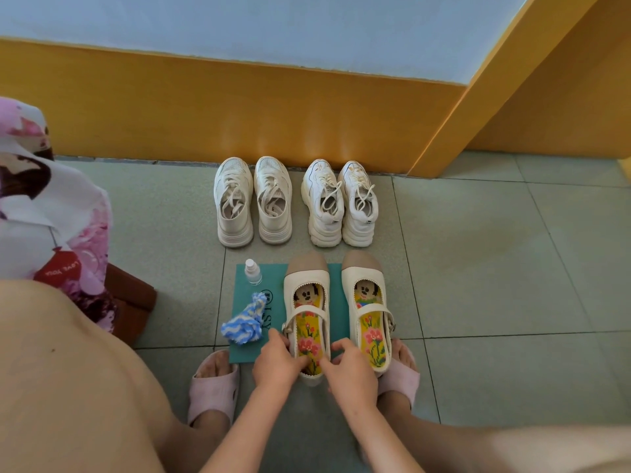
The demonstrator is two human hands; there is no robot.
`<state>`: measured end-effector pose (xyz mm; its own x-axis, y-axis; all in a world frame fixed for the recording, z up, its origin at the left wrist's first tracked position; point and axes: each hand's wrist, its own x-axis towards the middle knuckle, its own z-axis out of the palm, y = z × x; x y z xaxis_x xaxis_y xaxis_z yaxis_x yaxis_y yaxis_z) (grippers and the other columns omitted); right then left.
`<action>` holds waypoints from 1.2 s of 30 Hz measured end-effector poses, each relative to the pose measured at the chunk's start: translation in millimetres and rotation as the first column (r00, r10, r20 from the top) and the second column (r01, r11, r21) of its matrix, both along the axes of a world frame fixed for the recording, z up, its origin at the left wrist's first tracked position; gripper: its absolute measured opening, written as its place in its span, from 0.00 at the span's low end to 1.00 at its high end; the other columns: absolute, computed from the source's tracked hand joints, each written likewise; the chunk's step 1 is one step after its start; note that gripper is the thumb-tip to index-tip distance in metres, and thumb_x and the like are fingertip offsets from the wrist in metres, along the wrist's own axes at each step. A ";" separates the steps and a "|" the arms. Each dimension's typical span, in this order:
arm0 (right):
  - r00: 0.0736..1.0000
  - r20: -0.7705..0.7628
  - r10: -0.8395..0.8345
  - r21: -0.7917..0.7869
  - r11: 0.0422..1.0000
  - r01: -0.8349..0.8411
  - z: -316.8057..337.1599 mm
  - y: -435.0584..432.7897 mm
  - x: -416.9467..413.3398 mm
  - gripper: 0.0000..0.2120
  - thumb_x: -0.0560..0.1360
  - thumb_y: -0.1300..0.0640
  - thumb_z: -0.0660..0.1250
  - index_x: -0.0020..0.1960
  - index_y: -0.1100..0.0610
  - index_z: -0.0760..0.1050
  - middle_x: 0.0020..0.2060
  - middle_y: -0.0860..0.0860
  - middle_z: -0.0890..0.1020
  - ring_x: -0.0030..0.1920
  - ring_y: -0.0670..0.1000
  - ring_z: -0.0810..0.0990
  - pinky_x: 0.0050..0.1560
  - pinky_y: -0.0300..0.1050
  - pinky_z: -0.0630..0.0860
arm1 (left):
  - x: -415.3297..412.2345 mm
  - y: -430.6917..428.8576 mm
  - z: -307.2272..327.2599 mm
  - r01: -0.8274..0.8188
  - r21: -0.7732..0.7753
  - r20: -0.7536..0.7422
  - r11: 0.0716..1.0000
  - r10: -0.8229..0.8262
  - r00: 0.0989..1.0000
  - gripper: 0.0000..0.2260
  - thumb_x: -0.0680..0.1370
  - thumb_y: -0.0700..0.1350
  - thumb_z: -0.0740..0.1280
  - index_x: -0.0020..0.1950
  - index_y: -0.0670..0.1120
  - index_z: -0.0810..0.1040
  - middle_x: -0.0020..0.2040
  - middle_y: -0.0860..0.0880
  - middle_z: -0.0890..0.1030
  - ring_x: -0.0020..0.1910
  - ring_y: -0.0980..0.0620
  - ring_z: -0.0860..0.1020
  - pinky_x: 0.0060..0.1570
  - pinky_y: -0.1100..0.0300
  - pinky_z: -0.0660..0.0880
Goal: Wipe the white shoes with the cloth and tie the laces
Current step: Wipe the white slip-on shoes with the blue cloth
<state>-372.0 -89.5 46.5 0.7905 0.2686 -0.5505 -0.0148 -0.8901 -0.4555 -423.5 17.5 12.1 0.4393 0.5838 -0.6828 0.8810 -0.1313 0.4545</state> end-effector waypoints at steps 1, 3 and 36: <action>1.000 0.001 0.002 0.000 1.000 -0.002 0.4 -0.7 -0.1 0.10 0.75 0.46 0.67 0.52 0.49 0.73 0.39 0.46 0.81 0.39 0.45 0.80 0.38 0.42 0.75 | 0.7 0.7 0.7 -0.023 -0.007 0.009 1.000 0.023 1.000 0.20 0.69 0.52 0.74 0.49 0.48 0.65 0.49 0.49 0.79 0.46 0.50 0.78 0.40 0.58 0.74; 1.000 0.001 0.004 0.002 1.000 -0.004 1.5 -1.7 0.1 0.10 0.75 0.46 0.67 0.53 0.49 0.73 0.39 0.46 0.81 0.40 0.45 0.80 0.38 0.41 0.75 | 1.1 1.6 2.4 -0.062 -0.022 0.014 0.998 0.063 0.998 0.19 0.70 0.53 0.73 0.50 0.47 0.65 0.47 0.49 0.79 0.45 0.50 0.78 0.40 0.57 0.75; 0.919 -0.099 -0.381 0.148 0.908 0.393 -3.6 -60.5 56.0 0.08 0.69 0.53 0.74 0.41 0.51 0.74 0.42 0.55 0.82 0.40 0.56 0.83 0.43 0.57 0.81 | 46.7 -53.5 41.0 -0.132 -0.471 0.188 0.872 0.245 0.951 0.08 0.77 0.37 0.65 0.55 0.39 0.72 0.39 0.43 0.80 0.31 0.54 0.79 0.29 0.66 0.77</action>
